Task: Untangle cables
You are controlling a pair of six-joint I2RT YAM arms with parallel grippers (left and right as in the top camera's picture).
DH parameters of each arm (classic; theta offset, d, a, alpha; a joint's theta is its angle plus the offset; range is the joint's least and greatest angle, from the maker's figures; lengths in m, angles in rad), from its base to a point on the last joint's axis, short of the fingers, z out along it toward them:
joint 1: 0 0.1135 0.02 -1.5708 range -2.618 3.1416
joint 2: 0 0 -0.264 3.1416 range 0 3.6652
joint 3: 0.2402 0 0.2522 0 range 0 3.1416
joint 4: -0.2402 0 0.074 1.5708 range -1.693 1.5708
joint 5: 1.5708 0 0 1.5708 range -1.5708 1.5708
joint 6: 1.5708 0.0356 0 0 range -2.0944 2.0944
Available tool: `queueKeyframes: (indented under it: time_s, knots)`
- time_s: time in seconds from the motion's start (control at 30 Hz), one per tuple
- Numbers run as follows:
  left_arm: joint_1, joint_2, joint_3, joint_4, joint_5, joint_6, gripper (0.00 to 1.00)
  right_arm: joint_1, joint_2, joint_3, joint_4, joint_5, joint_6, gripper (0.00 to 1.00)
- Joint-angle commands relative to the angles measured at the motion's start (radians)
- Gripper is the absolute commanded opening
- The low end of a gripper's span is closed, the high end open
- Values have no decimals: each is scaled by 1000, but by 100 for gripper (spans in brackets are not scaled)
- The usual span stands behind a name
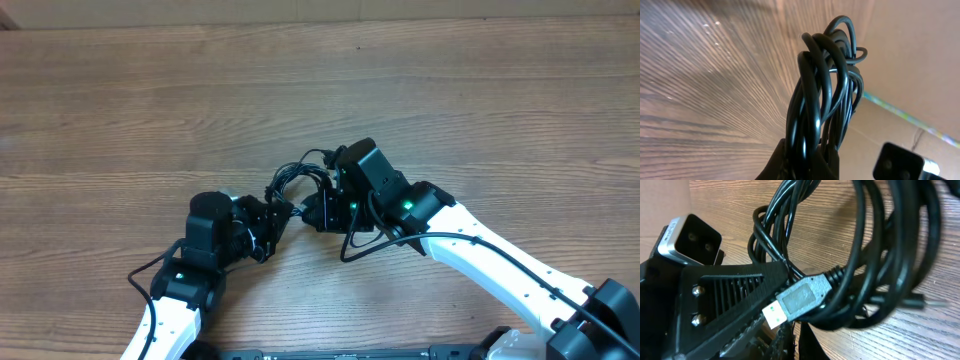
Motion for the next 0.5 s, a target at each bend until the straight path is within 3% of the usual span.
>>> queueKeyframes:
  time_s: [0.0, 0.3, 0.47]
  knots:
    - [-2, -3, 10, 11, 88, 21, 4, 4, 5, 11, 23, -7, 3, 4]
    - [-2, -3, 10, 10, 162, 248, 4, 3, 5, 11, 59, 10, -1, 4]
    - [-2, -3, 10, 8, 185, 459, 4, 3, 5, 11, 42, 66, -1, 4]
